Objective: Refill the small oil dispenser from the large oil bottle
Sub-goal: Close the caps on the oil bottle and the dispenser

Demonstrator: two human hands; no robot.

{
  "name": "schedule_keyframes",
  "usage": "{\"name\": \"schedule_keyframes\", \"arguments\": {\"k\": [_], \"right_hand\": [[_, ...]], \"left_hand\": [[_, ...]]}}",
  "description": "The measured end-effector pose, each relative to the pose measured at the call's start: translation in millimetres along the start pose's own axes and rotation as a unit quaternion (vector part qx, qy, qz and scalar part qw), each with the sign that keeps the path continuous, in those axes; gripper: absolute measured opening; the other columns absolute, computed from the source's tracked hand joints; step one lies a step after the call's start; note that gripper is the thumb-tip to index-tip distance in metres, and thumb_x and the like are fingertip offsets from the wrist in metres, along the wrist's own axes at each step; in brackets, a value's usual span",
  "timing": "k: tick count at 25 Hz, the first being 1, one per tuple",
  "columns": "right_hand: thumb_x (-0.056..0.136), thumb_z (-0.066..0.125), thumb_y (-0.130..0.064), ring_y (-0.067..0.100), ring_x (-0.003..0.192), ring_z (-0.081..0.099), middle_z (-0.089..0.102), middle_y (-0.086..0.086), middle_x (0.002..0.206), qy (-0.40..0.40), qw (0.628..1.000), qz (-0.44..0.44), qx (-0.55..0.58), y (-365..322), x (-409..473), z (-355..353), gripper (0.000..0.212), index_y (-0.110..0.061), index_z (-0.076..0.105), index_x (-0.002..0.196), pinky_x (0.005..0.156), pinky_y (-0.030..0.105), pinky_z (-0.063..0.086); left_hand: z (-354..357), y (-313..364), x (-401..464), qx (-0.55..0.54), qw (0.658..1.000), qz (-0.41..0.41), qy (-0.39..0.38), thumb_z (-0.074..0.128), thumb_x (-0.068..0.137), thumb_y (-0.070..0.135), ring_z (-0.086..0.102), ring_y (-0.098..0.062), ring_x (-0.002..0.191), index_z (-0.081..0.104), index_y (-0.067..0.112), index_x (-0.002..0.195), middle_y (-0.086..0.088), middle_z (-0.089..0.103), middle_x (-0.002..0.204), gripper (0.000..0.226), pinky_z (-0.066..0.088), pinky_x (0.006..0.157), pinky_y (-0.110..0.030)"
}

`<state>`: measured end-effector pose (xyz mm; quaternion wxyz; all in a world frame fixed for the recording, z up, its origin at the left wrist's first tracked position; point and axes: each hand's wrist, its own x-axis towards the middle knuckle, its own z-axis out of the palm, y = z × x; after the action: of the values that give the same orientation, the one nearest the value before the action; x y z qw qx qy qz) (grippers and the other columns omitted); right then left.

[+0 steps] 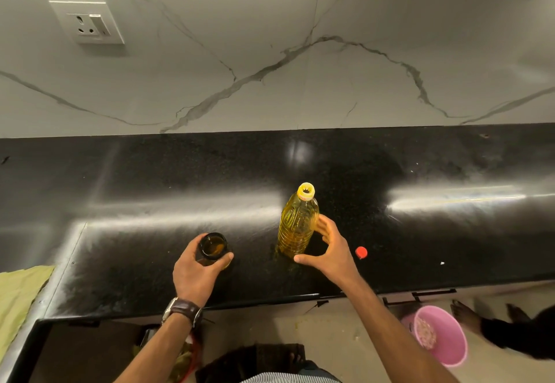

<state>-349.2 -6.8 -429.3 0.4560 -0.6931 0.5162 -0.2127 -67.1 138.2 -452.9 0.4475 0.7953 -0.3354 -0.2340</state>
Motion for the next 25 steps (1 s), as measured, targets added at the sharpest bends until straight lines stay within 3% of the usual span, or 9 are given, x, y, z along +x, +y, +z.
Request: {"name": "schedule_keyframes", "arguments": {"k": [3, 5, 10, 14, 17, 21, 25], "right_hand": [[0.065, 0.099, -0.032, 0.005, 0.142, 0.043, 0.044, -0.012, 0.156, -0.013, 0.998, 0.007, -0.053, 5.3, -5.6, -23.3, 0.112, -0.028, 0.035, 0.157, 0.118, 0.033, 0.036], [0.075, 0.092, -0.024, 0.004, 0.141, 0.044, 0.045, -0.013, 0.154, -0.006, 0.995, 0.003, -0.096, 13.0, -9.9, -42.8, 0.096, -0.028, 0.04, 0.155, 0.116, 0.032, 0.037], [0.088, 0.078, -0.01, 0.011, 0.124, 0.059, 0.062, -0.001, 0.137, 0.117, 0.981, 0.048, -0.148, 41.2, -12.9, -83.2, 0.059, -0.021, 0.057, 0.142, 0.098, 0.026, 0.047], [0.085, 0.083, -0.022, 0.001, 0.101, 0.062, 0.064, -0.01, 0.118, 0.061, 0.981, 0.042, -0.177, 57.7, -12.0, -82.1, 0.053, -0.026, 0.065, 0.135, 0.089, 0.023, 0.054], [0.083, 0.086, -0.033, 0.001, 0.106, 0.06, 0.06, -0.014, 0.124, -0.023, 0.975, 0.029, -0.217, 57.5, -14.0, -66.3, 0.064, -0.034, 0.06, 0.141, 0.094, 0.022, 0.053], [0.089, 0.078, -0.044, 0.003, 0.108, 0.06, 0.06, -0.012, 0.128, -0.014, 0.962, 0.014, -0.272, 52.0, -12.8, -45.4, 0.057, -0.036, 0.058, 0.142, 0.094, 0.025, 0.054], [0.091, 0.077, -0.04, 0.005, 0.11, 0.063, 0.062, -0.013, 0.123, 0.001, 0.954, 0.021, -0.3, 53.2, -9.9, -34.8, 0.047, -0.035, 0.064, 0.136, 0.095, 0.029, 0.056]], "left_hand": [[0.5, 5.4, -3.2, 0.025, 0.999, -0.006, 0.032, 0.097, 0.064, 0.034, 0.05, -0.028, 0.138, 0.042, 0.022, 0.151, -0.006, 0.051, 0.151, 0.104, 0.046, 0.112, -0.051], [-0.3, 18.4, -6.9, 0.066, 0.994, 0.037, 0.079, 0.098, 0.064, 0.034, 0.043, -0.031, 0.143, 0.038, 0.015, 0.153, -0.011, 0.045, 0.155, 0.109, 0.04, 0.115, -0.056], [22.1, 77.9, -26.4, 0.059, 0.972, 0.178, 0.14, 0.078, 0.078, 0.052, 0.048, -0.026, 0.138, 0.045, 0.014, 0.146, -0.008, 0.049, 0.151, 0.085, 0.037, 0.11, -0.051], [54.9, 113.3, -28.1, 0.0, 0.976, 0.202, 0.081, 0.073, 0.08, 0.056, 0.052, -0.022, 0.134, 0.048, 0.016, 0.144, -0.007, 0.056, 0.145, 0.08, 0.047, 0.107, -0.055], [75.0, 125.6, -22.9, -0.017, 0.982, 0.189, 0.006, 0.082, 0.077, 0.055, 0.053, -0.017, 0.132, 0.047, 0.019, 0.146, -0.003, 0.056, 0.143, 0.085, 0.052, 0.104, -0.05], [93.2, 136.7, -19.4, -0.017, 0.981, 0.188, -0.044, 0.087, 0.074, 0.053, 0.054, -0.014, 0.128, 0.044, 0.021, 0.148, -0.001, 0.056, 0.141, 0.091, 0.054, 0.103, -0.04], [104.1, 142.8, -15.4, -0.013, 0.981, 0.187, -0.05, 0.085, 0.076, 0.053, 0.058, -0.012, 0.123, 0.052, 0.02, 0.145, 0.001, 0.062, 0.137, 0.083, 0.056, 0.101, -0.042]]}}
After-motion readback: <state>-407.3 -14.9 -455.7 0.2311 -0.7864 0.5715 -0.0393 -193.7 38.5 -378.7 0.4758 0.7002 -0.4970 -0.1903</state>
